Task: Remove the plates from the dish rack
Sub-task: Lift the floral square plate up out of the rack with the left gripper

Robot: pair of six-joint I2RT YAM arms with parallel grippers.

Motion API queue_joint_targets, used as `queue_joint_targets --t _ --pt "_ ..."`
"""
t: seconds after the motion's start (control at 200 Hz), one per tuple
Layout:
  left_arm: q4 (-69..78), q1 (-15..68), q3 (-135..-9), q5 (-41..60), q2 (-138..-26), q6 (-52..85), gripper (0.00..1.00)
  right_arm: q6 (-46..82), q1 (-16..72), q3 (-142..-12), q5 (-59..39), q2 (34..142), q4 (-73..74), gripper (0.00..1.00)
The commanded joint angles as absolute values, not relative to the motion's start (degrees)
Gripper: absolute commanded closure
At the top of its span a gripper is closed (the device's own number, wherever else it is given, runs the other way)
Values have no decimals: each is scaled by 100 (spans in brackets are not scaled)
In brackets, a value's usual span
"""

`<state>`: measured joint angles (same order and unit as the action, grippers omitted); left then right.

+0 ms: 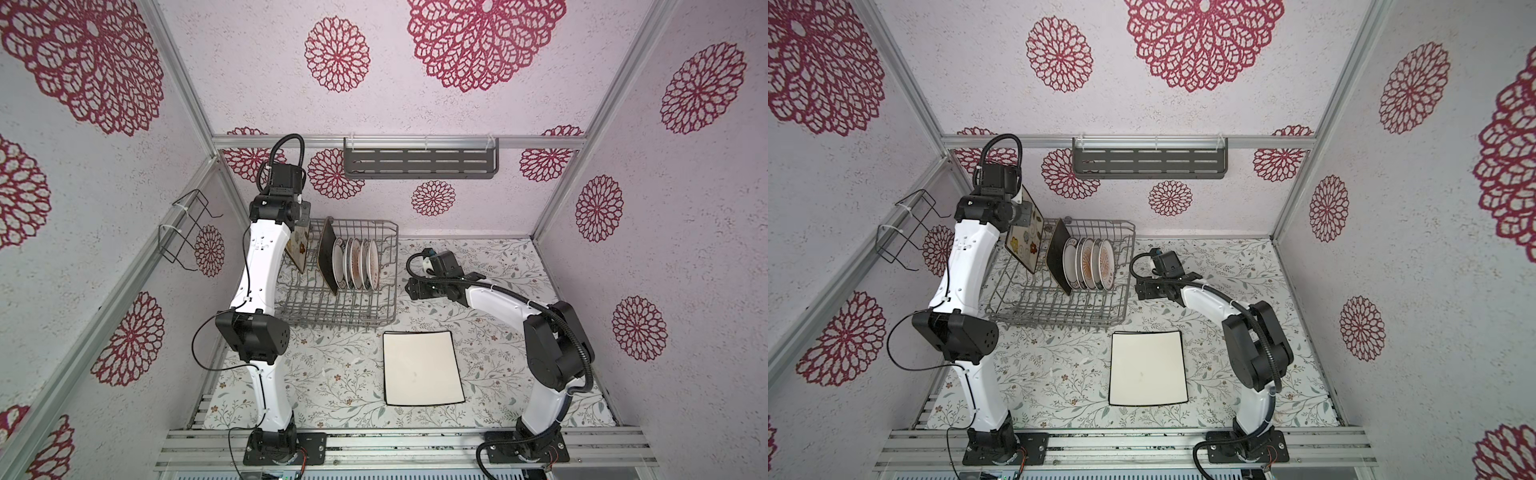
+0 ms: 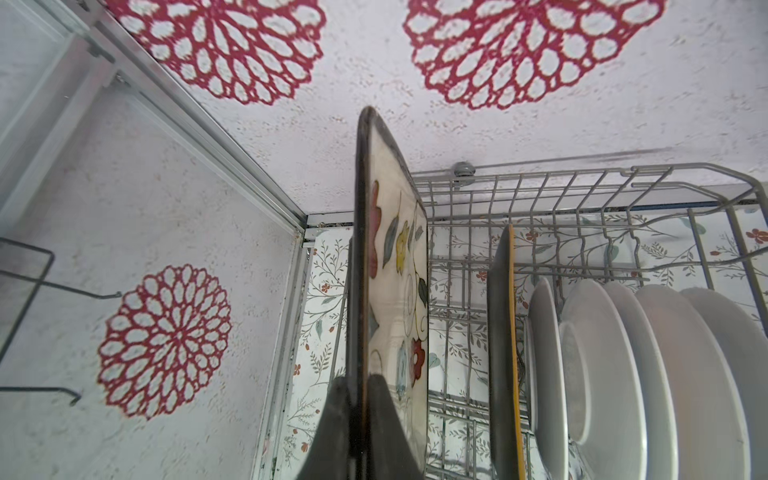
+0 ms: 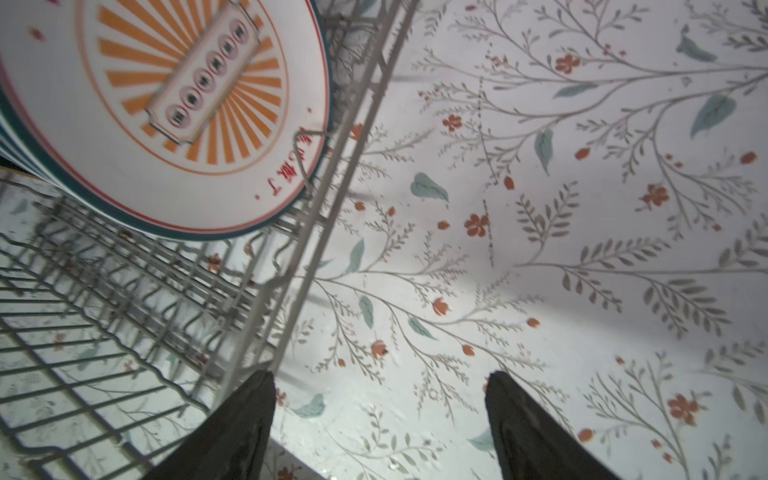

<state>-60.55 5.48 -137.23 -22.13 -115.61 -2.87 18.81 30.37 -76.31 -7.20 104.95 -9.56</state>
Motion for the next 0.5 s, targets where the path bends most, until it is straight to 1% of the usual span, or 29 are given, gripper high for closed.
queue_joint_targets --t 0.0,0.08,0.25,0.495 --pt "-5260 537 -13755 -2457 -10819 -411 100 2266 2997 -7898 -1180 10616 -444 19" --pt "-5223 536 -13611 -2375 -10549 -396 100 2389 3010 -7966 -1251 10738 -341 21" --pt "-5244 545 -13275 -1860 -9905 -169 100 2489 3007 -7977 -1249 10828 -244 22" --pt "-5077 571 -12283 -817 -8877 512 100 2379 3007 -7987 -1279 10787 -294 22"
